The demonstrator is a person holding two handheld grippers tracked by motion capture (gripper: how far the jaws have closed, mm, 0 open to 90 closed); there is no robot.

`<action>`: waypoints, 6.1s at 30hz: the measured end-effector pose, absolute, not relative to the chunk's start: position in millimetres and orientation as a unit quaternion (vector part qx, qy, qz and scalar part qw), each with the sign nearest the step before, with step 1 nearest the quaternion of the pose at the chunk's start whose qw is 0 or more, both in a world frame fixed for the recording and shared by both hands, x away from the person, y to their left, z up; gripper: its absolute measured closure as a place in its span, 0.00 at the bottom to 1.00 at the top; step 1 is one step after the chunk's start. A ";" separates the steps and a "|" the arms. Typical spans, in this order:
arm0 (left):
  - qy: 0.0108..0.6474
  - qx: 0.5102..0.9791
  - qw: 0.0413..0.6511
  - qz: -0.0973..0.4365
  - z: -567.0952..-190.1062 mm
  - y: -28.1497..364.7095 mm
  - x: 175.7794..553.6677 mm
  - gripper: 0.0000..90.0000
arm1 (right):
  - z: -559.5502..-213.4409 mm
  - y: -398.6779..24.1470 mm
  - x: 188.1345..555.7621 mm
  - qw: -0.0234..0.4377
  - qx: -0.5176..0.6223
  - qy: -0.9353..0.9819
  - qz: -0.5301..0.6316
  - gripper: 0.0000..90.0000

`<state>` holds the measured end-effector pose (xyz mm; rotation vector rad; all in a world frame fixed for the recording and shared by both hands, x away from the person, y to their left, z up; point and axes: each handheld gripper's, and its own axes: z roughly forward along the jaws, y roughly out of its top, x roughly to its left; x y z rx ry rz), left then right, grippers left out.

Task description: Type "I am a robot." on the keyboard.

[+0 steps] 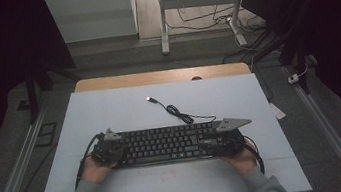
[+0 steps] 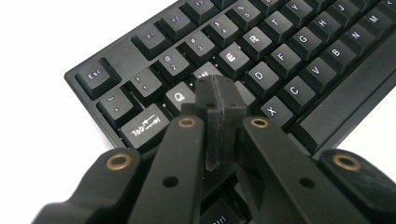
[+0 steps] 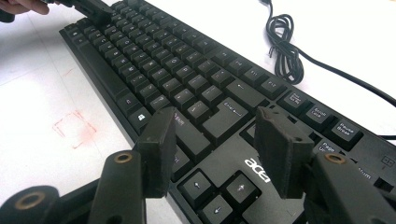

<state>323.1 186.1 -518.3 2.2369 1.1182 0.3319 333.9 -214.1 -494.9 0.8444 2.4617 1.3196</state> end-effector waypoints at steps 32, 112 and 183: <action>0.430 0.799 0.406 0.109 -485.9 208.2 301.1 0.45 | -494.3 -214.6 334.0 0.113 0.287 0.839 0.448 0.54; 0.434 0.804 0.392 0.109 -489.5 202.6 304.5 0.37 | -505.9 -110.0 351.2 0.044 0.238 0.871 0.429 1.00; 0.430 0.806 0.392 0.112 -489.8 203.2 303.3 0.37 | -494.8 -170.1 338.8 0.098 0.269 0.849 0.444 0.66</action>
